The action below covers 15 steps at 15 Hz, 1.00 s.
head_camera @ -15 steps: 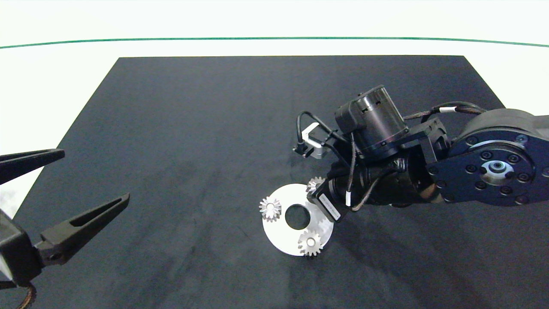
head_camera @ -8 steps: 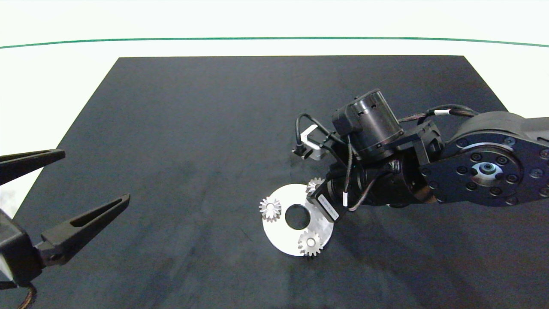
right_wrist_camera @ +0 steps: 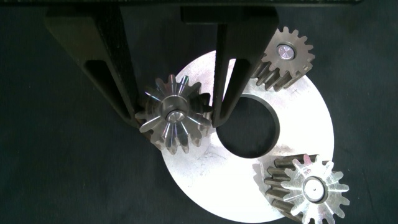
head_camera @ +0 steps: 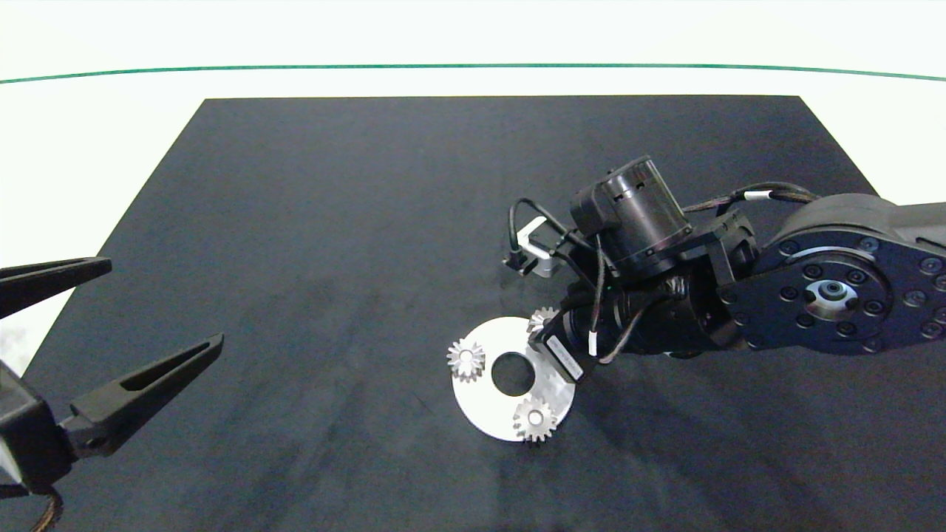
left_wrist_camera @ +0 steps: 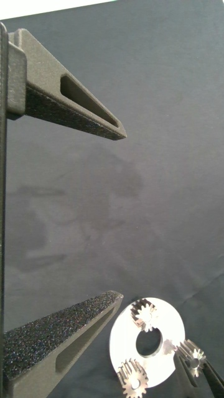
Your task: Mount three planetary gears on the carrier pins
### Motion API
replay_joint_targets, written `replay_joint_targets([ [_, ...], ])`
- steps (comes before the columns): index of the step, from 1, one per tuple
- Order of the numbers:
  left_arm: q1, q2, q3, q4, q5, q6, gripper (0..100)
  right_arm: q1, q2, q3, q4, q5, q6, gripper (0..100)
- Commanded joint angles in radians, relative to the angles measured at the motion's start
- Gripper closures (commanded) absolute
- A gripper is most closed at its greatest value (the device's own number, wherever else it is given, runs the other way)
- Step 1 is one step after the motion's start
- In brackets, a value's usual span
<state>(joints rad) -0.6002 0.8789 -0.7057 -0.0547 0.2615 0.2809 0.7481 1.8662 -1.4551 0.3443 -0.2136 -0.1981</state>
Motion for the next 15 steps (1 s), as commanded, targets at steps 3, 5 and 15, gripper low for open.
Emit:
replay_joint_targets([
  [3, 0.0, 0.0, -0.001, -0.001, 0.001, 0.001, 0, 0.0, 0.018, 0.004, 0.001, -0.001, 0.003, 100],
  [5, 0.0, 0.002, -0.001, -0.001, 0.002, 0.001, 0, 0.0, 0.019, -0.001, 0.001, -0.001, 0.003, 100],
  [15, 0.0, 0.003, 0.002, -0.001, 0.002, 0.001, 0, -0.01, 0.016, 0.002, 0.001, -0.001, 0.003, 0],
])
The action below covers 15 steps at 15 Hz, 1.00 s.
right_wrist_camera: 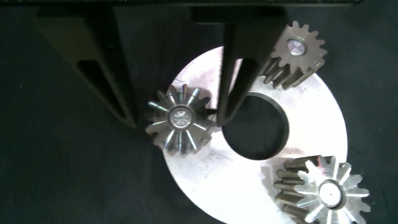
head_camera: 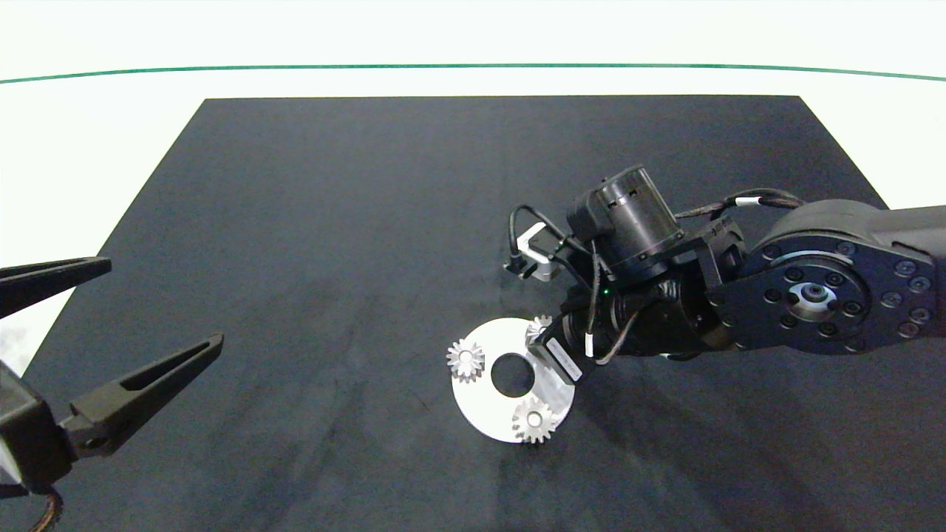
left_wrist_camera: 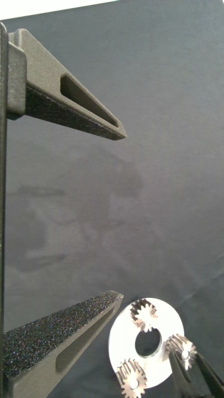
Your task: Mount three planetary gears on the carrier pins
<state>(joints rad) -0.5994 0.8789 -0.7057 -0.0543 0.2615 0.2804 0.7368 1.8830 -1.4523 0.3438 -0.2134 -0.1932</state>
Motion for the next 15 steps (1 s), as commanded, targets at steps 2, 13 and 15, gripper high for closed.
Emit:
replay_joint_targets([
  [2, 0.0, 0.002, 0.0, -0.001, 0.002, 0.002, 0, 0.0, -0.002, 0.0, 0.001, -0.001, 0.001, 0],
  [13, 0.085, -0.08, 0.025, 0.085, 0.005, -0.001, 0, -0.29, -0.644, 0.323, 0.004, -0.027, 0.046, 0],
  [15, 0.135, -0.112, 0.028, 0.125, 0.005, -0.004, 0, -0.323, -0.743, 0.405, 0.004, -0.046, 0.124, 0],
])
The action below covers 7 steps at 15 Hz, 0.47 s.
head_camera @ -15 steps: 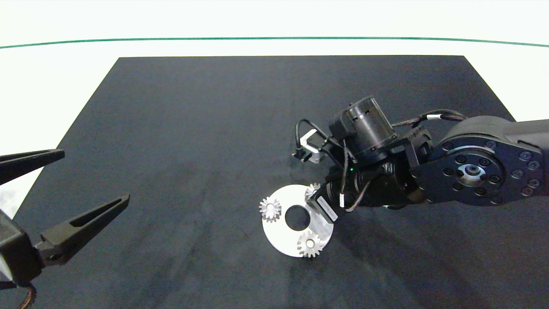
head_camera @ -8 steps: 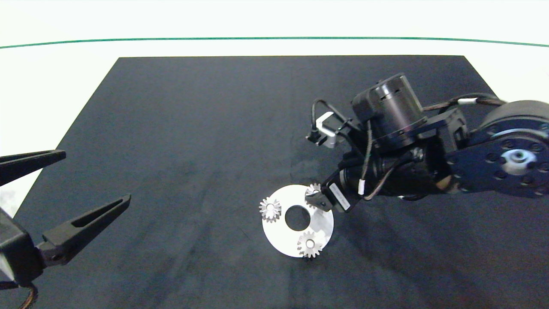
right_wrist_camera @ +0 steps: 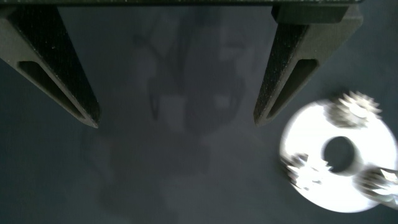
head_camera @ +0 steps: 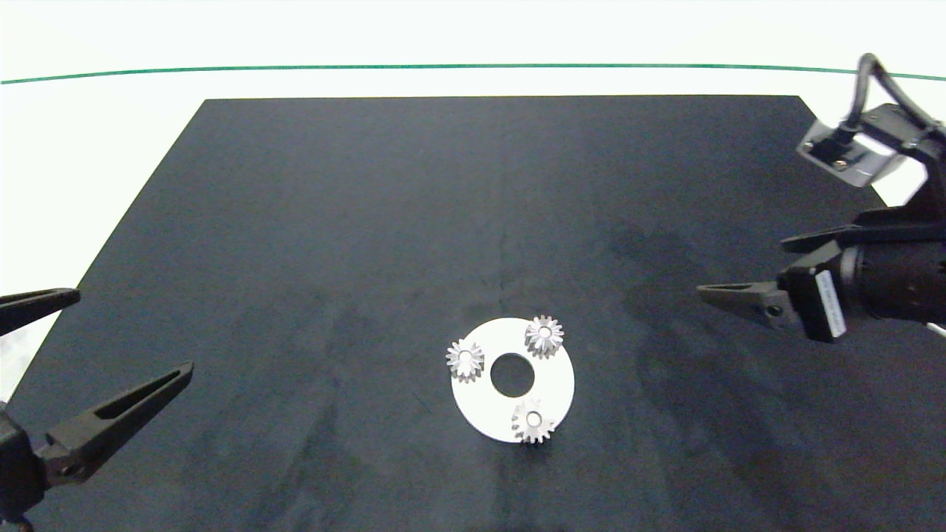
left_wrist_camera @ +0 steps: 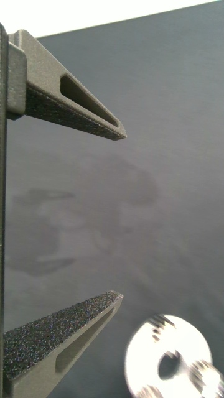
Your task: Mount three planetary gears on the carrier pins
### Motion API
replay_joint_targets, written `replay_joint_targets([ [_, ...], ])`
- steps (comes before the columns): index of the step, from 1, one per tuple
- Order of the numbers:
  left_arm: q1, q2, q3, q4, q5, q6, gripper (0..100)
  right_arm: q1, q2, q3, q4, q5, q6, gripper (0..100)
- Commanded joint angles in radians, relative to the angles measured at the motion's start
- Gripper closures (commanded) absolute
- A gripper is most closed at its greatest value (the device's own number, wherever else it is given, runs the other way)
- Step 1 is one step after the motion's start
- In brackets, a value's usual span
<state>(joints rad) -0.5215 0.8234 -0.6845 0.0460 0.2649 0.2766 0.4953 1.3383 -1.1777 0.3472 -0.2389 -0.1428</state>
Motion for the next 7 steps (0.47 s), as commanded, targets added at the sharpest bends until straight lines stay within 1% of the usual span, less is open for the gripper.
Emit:
replay_joint_targets([
  [1, 0.078, -0.058, 0.006, 0.028, 0.004, 0.0, 0, -0.084, -0.222, 0.147, 0.001, -0.04, 0.088, 0],
  [2, 0.147, -0.059, 0.003, 0.035, 0.002, 0.001, 0, -0.086, -0.284, 0.196, 0.003, -0.108, 0.1, 0],
  [3, 0.167, -0.059, 0.005, 0.038, 0.002, 0.001, 0, -0.086, -0.309, 0.213, 0.003, -0.128, 0.098, 0],
  [4, 0.209, -0.064, 0.01, 0.049, 0.004, 0.001, 0, -0.086, -0.375, 0.243, 0.009, -0.191, 0.095, 0],
  [5, 0.23, -0.078, 0.014, 0.064, 0.004, 0.0, 0, -0.086, -0.409, 0.256, 0.021, -0.235, 0.094, 0],
  [6, 0.259, -0.093, 0.017, 0.086, 0.004, 0.0, 0, -0.087, -0.447, 0.259, 0.058, -0.267, 0.094, 0],
  [7, 0.294, -0.115, 0.02, 0.106, 0.004, -0.004, 0, -0.087, -0.49, 0.259, 0.105, -0.281, 0.092, 0],
])
